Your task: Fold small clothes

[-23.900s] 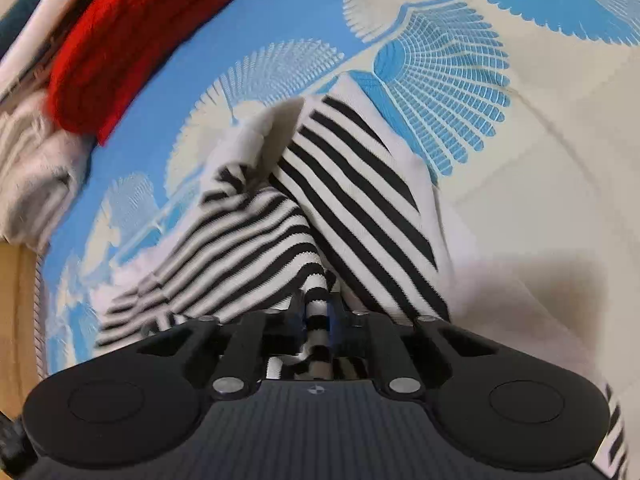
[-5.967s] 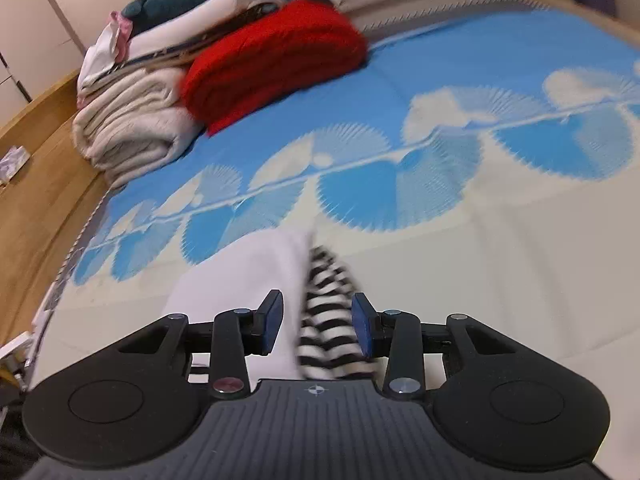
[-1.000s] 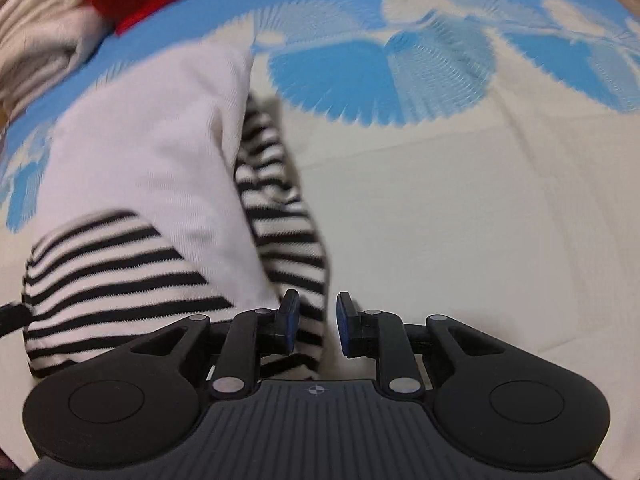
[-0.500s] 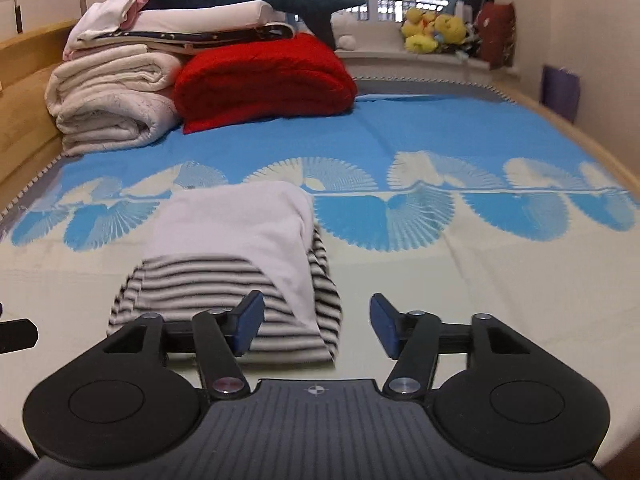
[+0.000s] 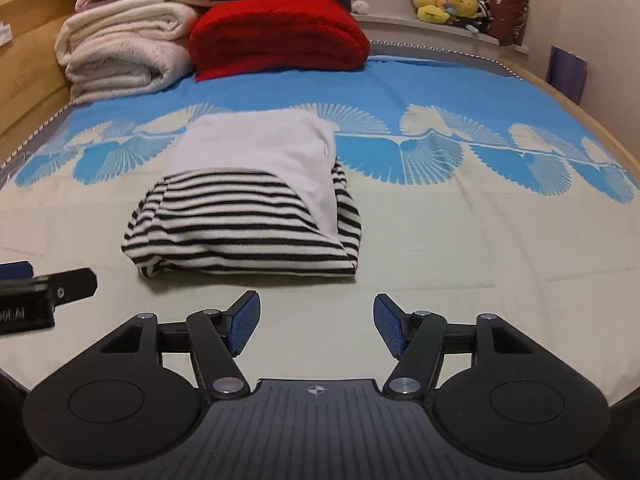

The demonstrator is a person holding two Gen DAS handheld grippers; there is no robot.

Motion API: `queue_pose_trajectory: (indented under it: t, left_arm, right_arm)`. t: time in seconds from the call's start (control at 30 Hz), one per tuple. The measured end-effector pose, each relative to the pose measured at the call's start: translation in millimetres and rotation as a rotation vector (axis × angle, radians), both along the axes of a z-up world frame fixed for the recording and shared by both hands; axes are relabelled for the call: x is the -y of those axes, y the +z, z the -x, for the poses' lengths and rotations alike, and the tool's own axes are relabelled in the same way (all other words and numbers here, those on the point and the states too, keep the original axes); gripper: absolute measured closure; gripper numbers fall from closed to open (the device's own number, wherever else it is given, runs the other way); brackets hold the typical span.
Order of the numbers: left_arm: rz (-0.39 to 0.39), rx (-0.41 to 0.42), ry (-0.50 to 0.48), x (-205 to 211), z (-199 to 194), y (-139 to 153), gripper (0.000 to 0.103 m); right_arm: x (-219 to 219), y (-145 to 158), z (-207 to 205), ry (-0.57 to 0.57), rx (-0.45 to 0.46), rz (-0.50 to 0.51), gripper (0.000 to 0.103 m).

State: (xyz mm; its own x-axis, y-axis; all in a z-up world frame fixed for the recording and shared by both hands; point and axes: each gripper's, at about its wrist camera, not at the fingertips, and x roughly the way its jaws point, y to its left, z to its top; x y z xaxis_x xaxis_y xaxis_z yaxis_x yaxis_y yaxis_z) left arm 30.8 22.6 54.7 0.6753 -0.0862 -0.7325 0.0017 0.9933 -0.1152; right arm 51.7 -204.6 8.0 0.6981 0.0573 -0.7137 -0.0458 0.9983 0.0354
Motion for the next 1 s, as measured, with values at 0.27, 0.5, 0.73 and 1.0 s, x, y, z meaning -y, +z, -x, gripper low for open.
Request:
queue_pose_trajectory:
  t: [0.27, 0.5, 0.73, 1.0]
  left_arm:
    - [-0.012, -0.006, -0.060, 15, -4, -9, 0.007]
    - [-0.021, 0.025, -0.087, 25, -2, -8, 0.007]
    - [-0.014, 0.024, -0.073, 23, -4, -9, 0.007]
    - [0.000, 0.018, -0.068, 22, -7, -11, 0.007]
  right_arm:
    - [-6, -3, -7, 0.008, 0.001, -0.021, 0.038]
    - [-8, -1, -7, 0.018, 0.021, -0.023, 0.038]
    - [-14, 1, -8, 0.037, 0.037, -0.016, 0.038]
    - [-19, 1, -11, 0.050, 0.047, -0.008, 0.038]
